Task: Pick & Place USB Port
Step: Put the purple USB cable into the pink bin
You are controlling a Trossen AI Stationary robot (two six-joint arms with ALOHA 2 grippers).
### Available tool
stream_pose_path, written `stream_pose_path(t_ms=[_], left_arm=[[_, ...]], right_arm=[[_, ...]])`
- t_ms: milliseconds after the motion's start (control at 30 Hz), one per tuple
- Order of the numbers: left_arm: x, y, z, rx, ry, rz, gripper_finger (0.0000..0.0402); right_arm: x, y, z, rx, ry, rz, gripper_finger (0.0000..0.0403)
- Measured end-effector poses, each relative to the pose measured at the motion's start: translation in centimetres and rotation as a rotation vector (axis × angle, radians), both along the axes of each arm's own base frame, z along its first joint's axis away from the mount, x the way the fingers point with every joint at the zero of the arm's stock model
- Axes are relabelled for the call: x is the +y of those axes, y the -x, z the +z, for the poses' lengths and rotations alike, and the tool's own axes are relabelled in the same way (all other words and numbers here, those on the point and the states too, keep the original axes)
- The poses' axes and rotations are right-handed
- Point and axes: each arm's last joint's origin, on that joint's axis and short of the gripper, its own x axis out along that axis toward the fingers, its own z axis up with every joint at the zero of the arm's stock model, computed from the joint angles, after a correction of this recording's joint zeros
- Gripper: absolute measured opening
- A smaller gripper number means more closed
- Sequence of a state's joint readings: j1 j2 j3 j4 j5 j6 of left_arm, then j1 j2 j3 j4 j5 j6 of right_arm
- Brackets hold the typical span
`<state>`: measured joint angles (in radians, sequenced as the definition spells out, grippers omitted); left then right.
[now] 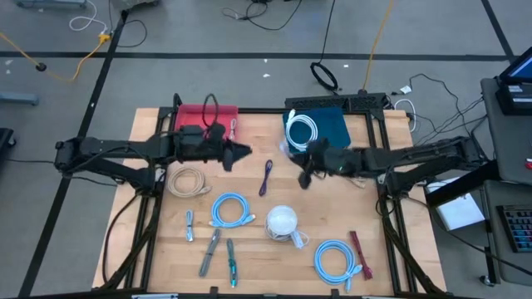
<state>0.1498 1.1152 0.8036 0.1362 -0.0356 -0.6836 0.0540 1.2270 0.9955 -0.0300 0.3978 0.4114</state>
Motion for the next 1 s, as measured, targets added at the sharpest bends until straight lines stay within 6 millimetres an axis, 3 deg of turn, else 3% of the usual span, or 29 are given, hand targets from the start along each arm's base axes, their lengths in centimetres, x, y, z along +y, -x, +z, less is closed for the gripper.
stream_pose_path(t_ms=[100, 233, 400, 533, 667, 867, 1000], left_arm=[[1.4, -0.1, 0.7, -0.083, -0.013, 0.006, 0.0136], [2.9, -0.5, 1.9, -0.253, -0.054, -0.063, 0.0136], [3.5, -1.2, 3.6, -0.378, -0.122, -0.090, 0.0136], [3.7, -2.5, 4.6, -0.328, -0.124, -0.220, 0.0136], [3.2, -3.6, 4.9, -0.278, -0.135, -0.278, 0.0136], [3.2, -3.7, 4.7, -0.237, -0.117, -0.269, 0.0134], [3.6, -3.3, 4.7, -0.215, -0.100, -0.253, 0.0075]], right_arm=[[-0.5, -0.5, 3.4, -0.203, -0.004, -0.020, 0.0003], [-1.0, -1.4, 5.2, -0.329, -0.004, -0.055, 0.0003], [-1.4, -3.6, 4.5, -0.355, -0.073, -0.007, 0.0003], [-1.4, -6.0, 3.0, -0.381, -0.149, 0.065, 0.0003], [-1.3, -7.5, 2.8, -0.430, -0.175, 0.101, 0.0003], [-1.3, -7.8, 3.3, -0.437, -0.141, 0.116, 0.0003], [-1.3, -7.5, 3.7, -0.431, -0.103, 0.115, 0.0002]])
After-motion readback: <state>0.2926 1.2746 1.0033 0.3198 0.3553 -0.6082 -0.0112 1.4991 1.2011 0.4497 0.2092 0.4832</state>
